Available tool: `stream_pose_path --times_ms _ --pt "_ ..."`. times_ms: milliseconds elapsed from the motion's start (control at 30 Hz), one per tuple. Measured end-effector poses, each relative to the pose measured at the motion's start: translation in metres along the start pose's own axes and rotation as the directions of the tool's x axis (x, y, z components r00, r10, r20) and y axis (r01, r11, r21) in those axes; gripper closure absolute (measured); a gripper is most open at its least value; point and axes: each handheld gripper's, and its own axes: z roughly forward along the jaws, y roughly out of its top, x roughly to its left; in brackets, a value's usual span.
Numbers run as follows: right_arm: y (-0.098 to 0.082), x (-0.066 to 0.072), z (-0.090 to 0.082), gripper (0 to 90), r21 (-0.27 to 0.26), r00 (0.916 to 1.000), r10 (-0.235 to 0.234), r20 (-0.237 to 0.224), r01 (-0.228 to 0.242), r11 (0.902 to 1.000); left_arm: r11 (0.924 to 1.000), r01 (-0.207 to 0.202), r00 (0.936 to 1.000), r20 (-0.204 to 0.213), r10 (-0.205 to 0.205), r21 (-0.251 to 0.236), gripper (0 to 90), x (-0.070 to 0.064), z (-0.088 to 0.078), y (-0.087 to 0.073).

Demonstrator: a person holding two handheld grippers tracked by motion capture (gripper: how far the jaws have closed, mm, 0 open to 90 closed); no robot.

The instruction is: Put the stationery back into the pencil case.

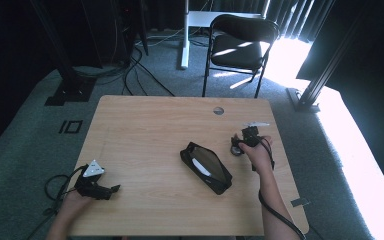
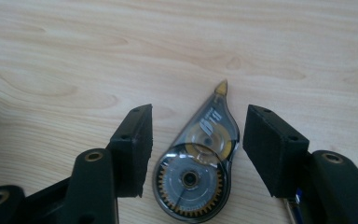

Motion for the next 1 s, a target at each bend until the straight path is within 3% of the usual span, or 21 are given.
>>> stream_pose_path --times_ms 67,533,733,1000 --pt "-0.003 -0.001 0.007 40.2 0.029 1.0 -0.001 0.004 0.001 0.9996 1.0 0.0 1.0 0.0 0.0 0.0 1.5 0.0 0.0 0.0" --pt "-0.008 -0.001 0.026 39.8 0.071 0.9997 0.014 0.019 -0.016 0.9973 1.0 0.0 1.0 0.0 0.0 0.0 1.6 0.0 0.0 0.0" --pt "-0.009 0.003 0.031 45.9 0.081 0.9995 -0.002 0.03 0.0 0.9967 1.0 0.0 1.0 0.0 0.0 0.0 1.6 0.0 0.0 0.0" --pt "-0.006 0.008 0.033 46.9 0.101 0.9967 -0.067 0.046 0.062 0.9929 1.0 0.0 1.0 0.0 0.0 0.0 1.6 0.0 0.0 0.0"
